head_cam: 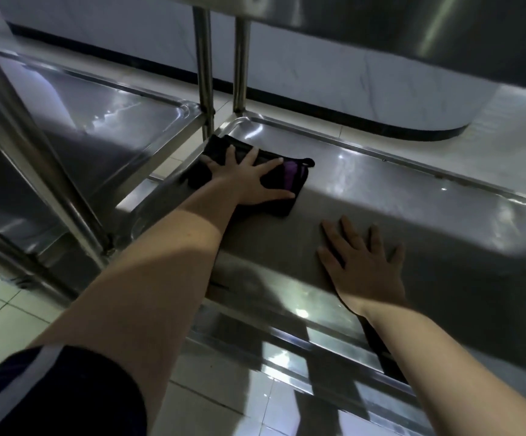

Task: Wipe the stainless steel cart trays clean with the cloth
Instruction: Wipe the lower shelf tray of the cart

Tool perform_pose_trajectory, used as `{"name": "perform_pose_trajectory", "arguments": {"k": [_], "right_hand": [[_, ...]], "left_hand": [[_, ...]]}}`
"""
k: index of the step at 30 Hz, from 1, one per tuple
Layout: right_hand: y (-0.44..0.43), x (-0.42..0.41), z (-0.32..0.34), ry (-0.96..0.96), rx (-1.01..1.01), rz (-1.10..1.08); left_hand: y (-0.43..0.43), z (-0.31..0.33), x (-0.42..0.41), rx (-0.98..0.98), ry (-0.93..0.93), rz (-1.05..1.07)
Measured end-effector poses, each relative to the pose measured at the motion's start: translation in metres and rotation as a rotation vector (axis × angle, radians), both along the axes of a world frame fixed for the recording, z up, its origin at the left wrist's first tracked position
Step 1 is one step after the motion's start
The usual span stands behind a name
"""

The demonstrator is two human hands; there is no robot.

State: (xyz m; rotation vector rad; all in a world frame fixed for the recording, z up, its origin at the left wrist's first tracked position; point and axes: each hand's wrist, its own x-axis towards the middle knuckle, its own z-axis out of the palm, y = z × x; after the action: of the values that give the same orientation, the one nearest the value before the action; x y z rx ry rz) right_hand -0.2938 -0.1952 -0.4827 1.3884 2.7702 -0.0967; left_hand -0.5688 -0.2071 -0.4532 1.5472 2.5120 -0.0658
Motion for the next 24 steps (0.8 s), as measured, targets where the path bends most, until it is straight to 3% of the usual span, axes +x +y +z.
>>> {"name": "perform_pose_trajectory", "arguments": {"k": [8, 17, 24], "right_hand": [[0.004, 0.000, 0.000, 0.012, -0.015, 0.010], [0.000, -0.003, 0.001, 0.033, -0.017, -0.004], [-0.003, -0.002, 0.004, 0.055, -0.028, -0.010]], "left_hand": [[0.018, 0.006, -0.003, 0.005, 0.011, -0.018], [-0.129, -0.010, 0.023, -0.005, -0.031, 0.032], [-0.161, -0.004, 0.041, 0.001, -0.065, 0.083]]}}
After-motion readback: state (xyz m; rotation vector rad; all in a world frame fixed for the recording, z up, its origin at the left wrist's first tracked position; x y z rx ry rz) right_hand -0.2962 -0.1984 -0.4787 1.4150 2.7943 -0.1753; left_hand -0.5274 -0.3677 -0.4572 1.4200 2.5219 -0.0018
